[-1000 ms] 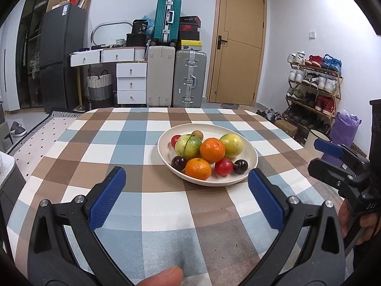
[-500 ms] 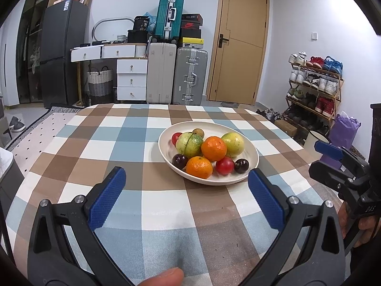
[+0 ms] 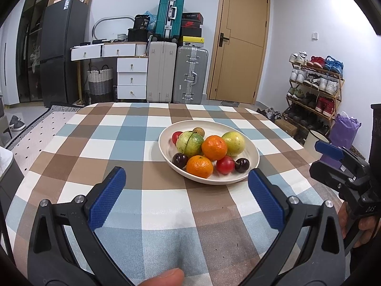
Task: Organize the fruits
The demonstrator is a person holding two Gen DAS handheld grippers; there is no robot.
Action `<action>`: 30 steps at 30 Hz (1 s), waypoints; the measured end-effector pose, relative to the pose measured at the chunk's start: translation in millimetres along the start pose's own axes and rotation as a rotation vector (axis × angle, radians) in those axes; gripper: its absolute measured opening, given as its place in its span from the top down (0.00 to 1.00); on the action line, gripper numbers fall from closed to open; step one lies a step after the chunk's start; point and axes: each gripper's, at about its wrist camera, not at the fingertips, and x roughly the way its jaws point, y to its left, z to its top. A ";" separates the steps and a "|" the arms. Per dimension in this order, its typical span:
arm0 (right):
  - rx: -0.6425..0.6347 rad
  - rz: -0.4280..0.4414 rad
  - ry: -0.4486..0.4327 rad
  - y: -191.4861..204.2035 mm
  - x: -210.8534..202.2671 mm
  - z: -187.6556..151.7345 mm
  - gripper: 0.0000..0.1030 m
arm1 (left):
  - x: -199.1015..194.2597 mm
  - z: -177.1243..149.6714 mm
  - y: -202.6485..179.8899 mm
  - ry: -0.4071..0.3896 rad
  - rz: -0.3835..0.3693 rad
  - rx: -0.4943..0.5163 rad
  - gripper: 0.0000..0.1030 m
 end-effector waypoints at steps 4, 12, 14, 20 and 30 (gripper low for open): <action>0.001 0.000 0.001 0.0 -0.1 0.1 0.00 | 1.0 0.7 0.6 0.000 0.000 0.000 0.01; 0.001 0.001 0.000 -0.1 0.0 0.1 0.00 | 1.3 1.1 1.0 0.001 0.000 -0.001 0.01; 0.001 0.000 0.001 0.0 0.1 0.3 0.00 | 0.7 0.9 0.9 0.001 0.000 0.000 0.01; 0.000 0.000 0.001 0.0 0.0 0.4 0.00 | 1.5 1.4 1.3 0.001 0.000 -0.002 0.01; 0.000 0.000 0.003 0.1 0.0 0.7 0.00 | 1.5 1.8 1.7 0.003 0.000 -0.002 0.01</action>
